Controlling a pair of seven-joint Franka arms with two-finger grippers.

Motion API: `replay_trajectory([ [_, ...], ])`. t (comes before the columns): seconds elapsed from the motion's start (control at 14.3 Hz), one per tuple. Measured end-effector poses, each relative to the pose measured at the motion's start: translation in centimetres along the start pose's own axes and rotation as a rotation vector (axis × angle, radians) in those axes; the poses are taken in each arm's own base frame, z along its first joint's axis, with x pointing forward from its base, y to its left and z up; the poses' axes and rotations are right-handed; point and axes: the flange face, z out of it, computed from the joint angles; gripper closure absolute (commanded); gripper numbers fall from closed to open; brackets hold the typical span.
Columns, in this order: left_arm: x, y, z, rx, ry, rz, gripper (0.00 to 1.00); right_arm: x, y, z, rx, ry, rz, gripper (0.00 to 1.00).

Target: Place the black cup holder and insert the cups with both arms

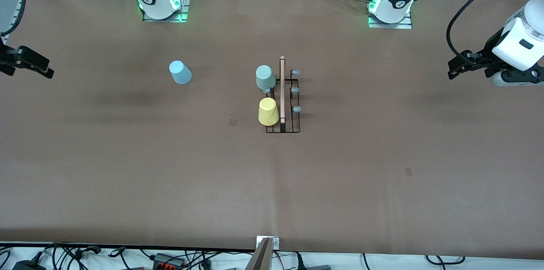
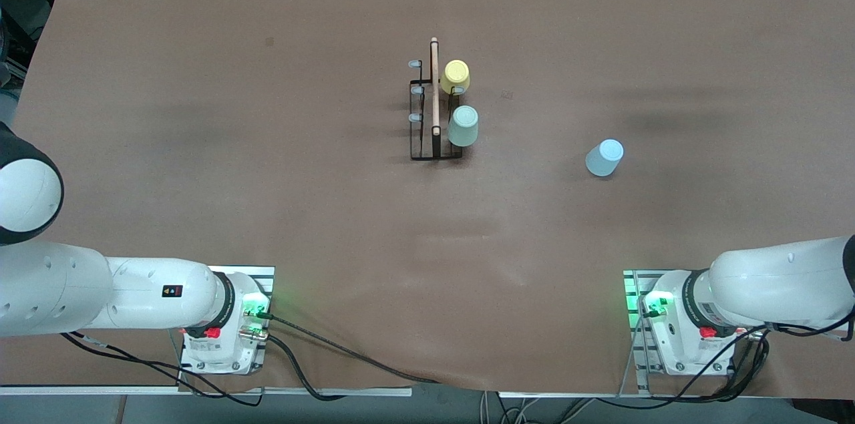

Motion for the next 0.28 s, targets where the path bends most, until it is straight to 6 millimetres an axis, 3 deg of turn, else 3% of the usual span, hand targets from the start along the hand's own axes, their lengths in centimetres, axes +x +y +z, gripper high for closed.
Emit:
replay_trajectory([
  [0.28, -0.05, 0.46, -0.01, 0.0, 0.0, 0.008, 0.0, -0.08, -0.06, -0.07, 0.0, -0.005, -0.001, 0.0],
])
